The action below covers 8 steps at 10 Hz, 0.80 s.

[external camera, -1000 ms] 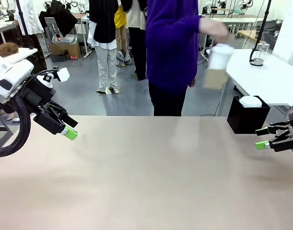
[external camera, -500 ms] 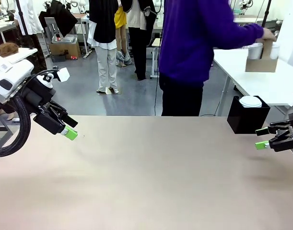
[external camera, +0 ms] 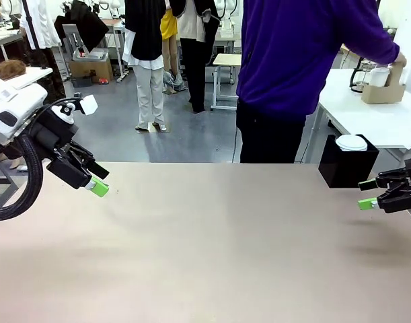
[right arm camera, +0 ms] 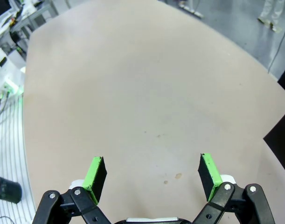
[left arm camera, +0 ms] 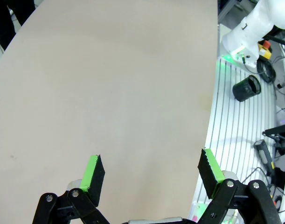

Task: Pour a drink into a cup and package it in a carrier.
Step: Insert the held 600 ml Paper Cup into the Cup Carrier.

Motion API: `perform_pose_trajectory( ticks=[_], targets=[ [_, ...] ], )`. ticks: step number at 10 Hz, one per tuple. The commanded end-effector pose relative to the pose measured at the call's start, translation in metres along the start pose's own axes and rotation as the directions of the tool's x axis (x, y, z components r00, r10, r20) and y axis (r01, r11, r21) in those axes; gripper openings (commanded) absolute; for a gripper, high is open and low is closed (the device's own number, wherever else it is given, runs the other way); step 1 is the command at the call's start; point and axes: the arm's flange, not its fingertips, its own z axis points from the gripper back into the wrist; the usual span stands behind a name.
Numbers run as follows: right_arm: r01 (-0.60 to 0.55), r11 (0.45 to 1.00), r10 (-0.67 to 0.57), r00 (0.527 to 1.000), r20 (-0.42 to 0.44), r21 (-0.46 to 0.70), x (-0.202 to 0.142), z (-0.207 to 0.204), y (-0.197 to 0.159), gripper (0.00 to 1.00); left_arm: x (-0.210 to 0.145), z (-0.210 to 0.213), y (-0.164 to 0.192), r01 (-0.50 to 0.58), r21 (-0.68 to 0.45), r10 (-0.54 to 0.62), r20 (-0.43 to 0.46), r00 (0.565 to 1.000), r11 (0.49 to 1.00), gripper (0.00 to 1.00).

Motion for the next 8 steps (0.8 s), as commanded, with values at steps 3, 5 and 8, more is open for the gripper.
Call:
perform_pose_trajectory(
  ticks=[3,5,8],
  targets=[
    [-0.015,1.000,0.015,1.000,0.009,0.006,-0.0007,0.0019,0.0011,1.00,-0.0012,0.0021,0.0007,0.007,-0.009,-0.007,0.006,1.000,1.000,1.00],
    [-0.015,1.000,0.015,1.000,0.009,0.006,-0.0007,0.0019,0.0011,1.00,-0.0012,0.0021,0.0007,0.007,-0.009,-0.007,0.006,1.000,1.000,1.00],
    [-0.015,1.000,0.015,1.000,0.009,0.006,-0.0007,0.0019,0.0011,1.00,-0.0012,0.0021,0.0007,0.007,-0.009,-0.007,0.006,1.000,1.000,1.00]
  ],
)
